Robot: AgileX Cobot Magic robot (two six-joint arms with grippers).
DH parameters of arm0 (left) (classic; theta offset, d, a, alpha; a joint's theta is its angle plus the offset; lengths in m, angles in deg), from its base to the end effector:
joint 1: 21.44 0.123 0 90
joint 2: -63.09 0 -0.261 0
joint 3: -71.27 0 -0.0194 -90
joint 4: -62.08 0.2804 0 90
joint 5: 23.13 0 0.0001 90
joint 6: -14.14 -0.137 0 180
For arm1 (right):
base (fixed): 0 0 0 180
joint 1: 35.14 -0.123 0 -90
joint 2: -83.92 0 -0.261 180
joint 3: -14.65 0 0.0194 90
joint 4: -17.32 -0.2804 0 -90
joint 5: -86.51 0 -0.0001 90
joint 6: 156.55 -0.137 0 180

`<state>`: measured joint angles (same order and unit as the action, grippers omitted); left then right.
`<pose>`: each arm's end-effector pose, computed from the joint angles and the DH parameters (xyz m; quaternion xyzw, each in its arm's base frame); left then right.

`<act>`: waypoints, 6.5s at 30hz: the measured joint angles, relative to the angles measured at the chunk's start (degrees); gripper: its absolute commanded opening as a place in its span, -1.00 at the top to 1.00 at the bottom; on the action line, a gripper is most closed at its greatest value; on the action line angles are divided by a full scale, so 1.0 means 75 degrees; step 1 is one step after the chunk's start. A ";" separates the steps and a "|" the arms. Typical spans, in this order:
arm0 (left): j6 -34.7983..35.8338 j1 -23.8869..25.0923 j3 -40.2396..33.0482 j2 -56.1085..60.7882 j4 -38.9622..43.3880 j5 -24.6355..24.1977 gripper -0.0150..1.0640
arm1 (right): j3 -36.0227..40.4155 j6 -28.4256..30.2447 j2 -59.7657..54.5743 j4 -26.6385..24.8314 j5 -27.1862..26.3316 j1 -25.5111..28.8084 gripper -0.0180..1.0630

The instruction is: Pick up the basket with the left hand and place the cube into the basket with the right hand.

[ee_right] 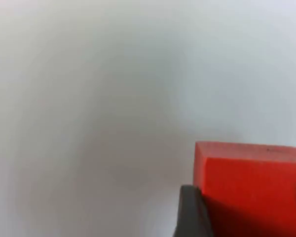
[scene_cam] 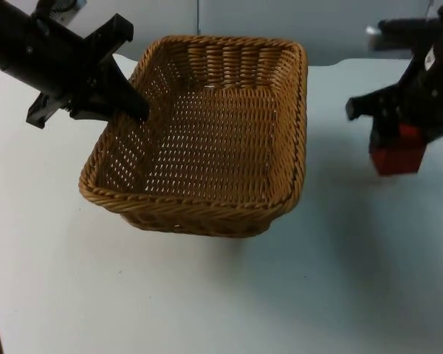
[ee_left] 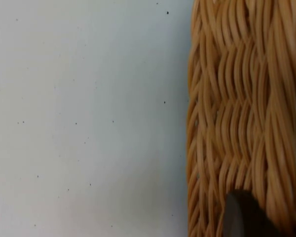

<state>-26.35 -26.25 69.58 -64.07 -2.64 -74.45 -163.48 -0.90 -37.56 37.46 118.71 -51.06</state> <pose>0.4165 -0.1322 0.0810 0.0160 0.9086 -0.3977 0.1267 0.4303 0.0966 0.0866 -0.0538 0.9688 -0.0431 0.2379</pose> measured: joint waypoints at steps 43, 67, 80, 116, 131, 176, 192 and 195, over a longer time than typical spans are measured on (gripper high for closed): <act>0.0000 0.0011 0.0000 0.0000 -0.0002 0.0057 0.97 | -0.1682 0.4168 -0.0196 -0.3823 -0.0778 -0.2447 -0.97; 0.0012 0.0011 0.0000 0.0000 -0.0002 0.0068 0.97 | -0.1682 0.1287 0.2573 0.0247 0.1448 0.0228 0.97; 0.0012 0.0011 0.0000 0.0000 -0.0546 0.0237 0.97 | -0.1682 0.1420 0.2559 -0.0102 0.1417 0.0228 0.97; -0.0560 0.0162 0.0684 -0.1126 -0.0851 0.0042 -0.32 | -0.1682 0.1683 0.2559 -0.0122 0.1414 0.0228 0.97; 0.1240 0.0400 0.3094 0.1587 0.3324 -0.1070 0.97 | -0.1682 0.1006 0.2837 0.0537 0.1605 0.0228 0.97; 0.3652 0.0400 -0.5880 1.5770 0.7331 -0.1653 0.97 | 0.5870 0.3711 1.5049 -0.3250 0.3958 0.0228 0.97; 0.3683 0.0374 -0.6041 1.5782 0.7359 -0.1529 0.97 | 0.6007 0.3665 1.5049 -0.2954 0.4048 0.0228 0.97; 0.3683 0.0374 -0.6041 1.5782 0.7359 -0.1529 0.97 | 0.6007 0.3649 1.5049 -0.2954 0.4048 0.0228 0.97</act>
<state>1.27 -23.45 24.27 54.30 52.55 -85.92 -118.42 26.47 75.31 15.30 149.07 -49.34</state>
